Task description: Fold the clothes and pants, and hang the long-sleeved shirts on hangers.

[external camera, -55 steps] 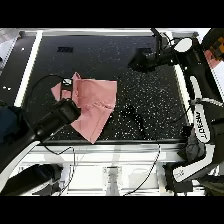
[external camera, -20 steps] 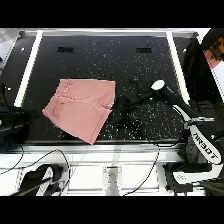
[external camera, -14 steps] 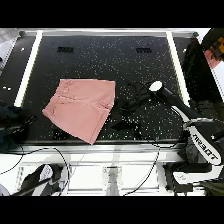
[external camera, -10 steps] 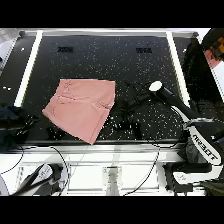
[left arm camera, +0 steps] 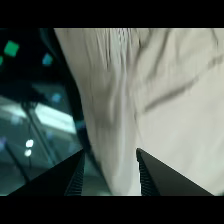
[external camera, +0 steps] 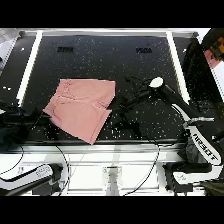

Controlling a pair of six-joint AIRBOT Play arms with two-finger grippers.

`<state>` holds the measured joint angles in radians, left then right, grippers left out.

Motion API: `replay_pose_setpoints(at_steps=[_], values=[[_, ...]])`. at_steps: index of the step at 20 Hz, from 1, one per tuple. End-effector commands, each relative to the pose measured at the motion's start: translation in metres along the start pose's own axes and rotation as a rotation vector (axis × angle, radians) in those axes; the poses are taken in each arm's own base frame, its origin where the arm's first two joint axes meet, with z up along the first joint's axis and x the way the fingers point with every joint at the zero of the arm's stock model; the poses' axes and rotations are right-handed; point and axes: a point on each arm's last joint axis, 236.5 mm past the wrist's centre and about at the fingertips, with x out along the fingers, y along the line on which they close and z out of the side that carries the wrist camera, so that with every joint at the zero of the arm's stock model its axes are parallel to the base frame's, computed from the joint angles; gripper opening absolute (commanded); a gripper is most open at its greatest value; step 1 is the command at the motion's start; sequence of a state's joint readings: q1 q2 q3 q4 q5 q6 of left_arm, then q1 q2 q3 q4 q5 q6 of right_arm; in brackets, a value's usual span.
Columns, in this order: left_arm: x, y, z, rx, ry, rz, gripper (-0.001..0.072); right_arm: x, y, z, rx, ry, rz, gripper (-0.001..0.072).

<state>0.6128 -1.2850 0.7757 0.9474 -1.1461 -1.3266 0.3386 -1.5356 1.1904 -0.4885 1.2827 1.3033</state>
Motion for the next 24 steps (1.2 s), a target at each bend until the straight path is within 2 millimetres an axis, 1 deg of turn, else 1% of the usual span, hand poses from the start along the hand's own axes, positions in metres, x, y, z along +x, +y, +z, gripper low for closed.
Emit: replay_pose_setpoints(at_steps=[1,3,5,6,7,9,10,11,12,13,14,15,16,17,18,19,20,21,22,24], values=[[0.008,0.003,0.018,-0.018,-0.063,0.012,0.0364,-0.001,0.004,-0.002,0.014,0.011,0.011,0.0530],[0.011,0.007,0.016,-0.013,-0.049,0.026,0.0364,-0.001,0.006,-0.003,0.033,0.017,0.019,0.0531],[0.016,0.007,0.014,-0.006,-0.034,0.034,0.0363,0.001,0.005,-0.008,0.045,0.035,0.012,0.0591],[0.019,0.006,0.013,0.003,-0.030,0.037,0.0360,0.003,0.002,-0.010,0.056,0.043,-0.010,0.0593],[0.023,0.004,0.013,0.012,-0.029,0.040,0.0342,0.005,-0.002,-0.013,0.051,0.053,-0.031,0.0592],[0.029,-0.002,0.015,0.040,-0.038,0.047,0.0342,0.013,-0.005,-0.020,0.035,0.074,-0.065,0.0592],[0.031,-0.006,0.016,0.054,-0.044,0.050,0.0327,0.017,-0.005,-0.021,0.026,0.076,-0.075,0.0592],[0.033,-0.009,0.017,0.066,-0.052,0.052,0.0235,0.020,-0.008,-0.021,0.020,0.071,-0.097,0.0591],[0.035,-0.011,0.018,0.077,-0.057,0.054,0.0220,0.022,-0.011,-0.020,0.012,0.066,-0.116,0.0582],[0.036,-0.014,0.017,0.086,-0.055,0.054,0.0186,0.022,-0.012,-0.018,0.012,0.059,-0.119,0.0581],[0.037,-0.016,0.016,0.095,-0.052,0.054,0.0087,0.022,-0.013,-0.016,0.018,0.051,-0.121,0.0550],[0.037,-0.018,0.015,0.106,-0.048,0.053,0.0042,0.022,-0.014,-0.015,0.017,0.046,-0.128,0.0480],[0.038,-0.020,0.013,0.116,-0.044,0.052,0.0012,0.022,-0.017,-0.014,0.027,0.041,-0.136,0.0476],[0.038,-0.023,0.011,0.129,-0.039,0.049,0.0011,0.023,-0.020,-0.014,0.036,0.036,-0.141,0.0450],[0.037,-0.029,0.008,0.159,-0.036,0.044,0.0011,0.025,-0.026,-0.015,0.058,0.030,-0.148,0.0370],[0.036,-0.038,0.005,0.193,-0.036,0.036,0.0010,0.029,-0.037,-0.019,0.100,0.021,-0.156,0.0323],[0.034,-0.049,0.001,0.228,-0.041,0.031,0.0010,0.035,-0.048,-0.027,0.155,0.024,-0.155,0.0303],[0.033,-0.059,-0.003,0.261,-0.043,0.026,0.0010,0.042,-0.055,-0.036,0.211,0.031,-0.134,0.0302],[0.034,-0.070,-0.010,0.299,-0.037,0.019,0.0010,0.049,-0.057,-0.046,0.257,0.037,-0.096,0.0302],[0.037,-0.089,-0.024,0.367,-0.022,0.008,0.0010,0.061,-0.051,-0.053,0.303,0.020,0.004,0.0303]])
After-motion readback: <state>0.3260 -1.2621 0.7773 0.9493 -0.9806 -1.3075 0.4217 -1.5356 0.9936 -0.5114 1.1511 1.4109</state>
